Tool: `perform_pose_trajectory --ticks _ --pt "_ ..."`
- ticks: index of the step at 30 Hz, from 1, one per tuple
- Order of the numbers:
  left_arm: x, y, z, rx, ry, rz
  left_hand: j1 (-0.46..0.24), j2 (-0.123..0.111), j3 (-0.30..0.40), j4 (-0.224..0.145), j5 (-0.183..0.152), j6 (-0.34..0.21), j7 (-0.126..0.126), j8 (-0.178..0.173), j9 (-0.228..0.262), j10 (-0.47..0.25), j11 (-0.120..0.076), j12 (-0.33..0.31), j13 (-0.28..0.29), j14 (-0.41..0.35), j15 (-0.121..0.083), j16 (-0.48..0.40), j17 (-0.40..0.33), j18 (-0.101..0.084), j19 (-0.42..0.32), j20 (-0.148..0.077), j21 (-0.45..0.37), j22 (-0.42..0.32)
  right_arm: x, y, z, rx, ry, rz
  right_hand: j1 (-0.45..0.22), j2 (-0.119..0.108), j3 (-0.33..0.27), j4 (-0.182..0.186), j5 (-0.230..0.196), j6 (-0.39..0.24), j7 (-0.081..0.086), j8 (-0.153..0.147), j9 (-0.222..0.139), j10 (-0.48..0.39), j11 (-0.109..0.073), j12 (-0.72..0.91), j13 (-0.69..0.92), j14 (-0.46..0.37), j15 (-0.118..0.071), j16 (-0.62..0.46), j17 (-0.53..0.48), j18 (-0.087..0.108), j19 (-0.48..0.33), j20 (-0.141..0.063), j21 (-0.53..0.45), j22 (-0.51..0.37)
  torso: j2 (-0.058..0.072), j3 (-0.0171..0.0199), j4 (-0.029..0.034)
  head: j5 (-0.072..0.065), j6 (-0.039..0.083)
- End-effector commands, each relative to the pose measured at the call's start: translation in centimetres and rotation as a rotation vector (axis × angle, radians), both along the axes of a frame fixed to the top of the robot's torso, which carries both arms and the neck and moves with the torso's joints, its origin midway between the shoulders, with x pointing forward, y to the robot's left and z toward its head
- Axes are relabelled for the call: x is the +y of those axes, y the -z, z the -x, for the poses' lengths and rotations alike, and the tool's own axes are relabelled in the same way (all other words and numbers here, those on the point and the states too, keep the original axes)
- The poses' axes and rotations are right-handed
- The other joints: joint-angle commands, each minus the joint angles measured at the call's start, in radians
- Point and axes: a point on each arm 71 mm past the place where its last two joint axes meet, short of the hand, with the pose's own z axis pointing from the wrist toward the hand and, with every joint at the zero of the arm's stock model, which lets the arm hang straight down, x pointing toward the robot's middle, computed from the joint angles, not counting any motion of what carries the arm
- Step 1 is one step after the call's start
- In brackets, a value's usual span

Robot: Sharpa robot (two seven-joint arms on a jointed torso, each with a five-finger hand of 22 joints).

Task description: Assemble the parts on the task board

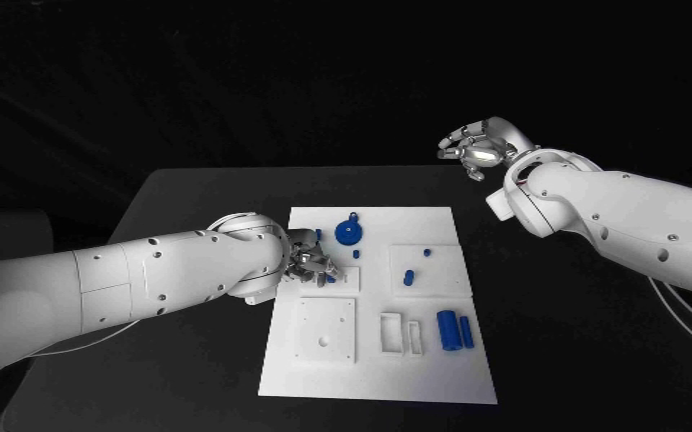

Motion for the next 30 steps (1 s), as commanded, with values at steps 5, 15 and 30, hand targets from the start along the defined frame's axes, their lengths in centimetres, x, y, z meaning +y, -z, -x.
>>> perform_pose_trajectory --ticks 5,15,30 --pt "0.4 -0.1 0.1 -0.004 -0.023 0.021 -0.003 -0.041 0.010 0.027 -0.005 -0.009 -0.001 -0.006 0.004 0.001 0.009 0.000 -0.003 -0.003 -0.007 0.005 -0.003 0.166 -0.006 -0.027 0.002 -0.004 -0.1 0.1 0.0 0.004 -0.001 -0.002 -0.009 0.004 -0.008 0.000 -0.010 -0.004 0.007 -0.005 0.002 -0.008 0.001 0.003 -0.002 -0.008 0.002 0.006 -0.002 0.168 -0.007 -0.002 -0.006 0.002 0.000 0.0000 -0.0002 0.000 0.002" --pt "1.0 -0.9 0.0 0.010 -0.056 0.076 -0.033 -0.106 -0.100 0.055 -0.003 -0.035 0.005 -0.033 0.004 -0.007 0.012 -0.007 -0.001 -0.014 -0.016 0.005 -0.008 0.177 -0.024 -0.028 0.002 -0.015 -0.4 0.3 0.0 0.007 0.005 -0.001 -0.012 0.002 -0.010 0.001 -0.009 -0.008 0.008 -0.007 0.001 -0.010 0.003 0.004 -0.003 -0.009 0.003 0.006 -0.004 0.168 -0.007 -0.002 -0.007 0.004 0.000 -0.0006 0.0001 -0.002 0.007" --pt "3.0 -5.4 -3.7 -0.007 -0.095 0.149 0.000 -0.007 -0.169 -0.019 0.025 -0.056 0.013 -0.060 -0.002 -0.030 0.019 -0.028 -0.009 -0.022 -0.016 -0.029 -0.029 0.179 -0.046 -0.022 -0.019 -0.034 -0.8 0.5 -0.1 0.013 0.014 0.000 -0.014 0.002 -0.012 0.003 -0.005 -0.012 0.009 -0.009 0.001 -0.010 0.004 0.005 -0.005 -0.010 0.004 0.007 -0.005 0.168 -0.007 -0.002 -0.007 0.005 0.001 -0.0015 -0.0003 0.000 0.021"
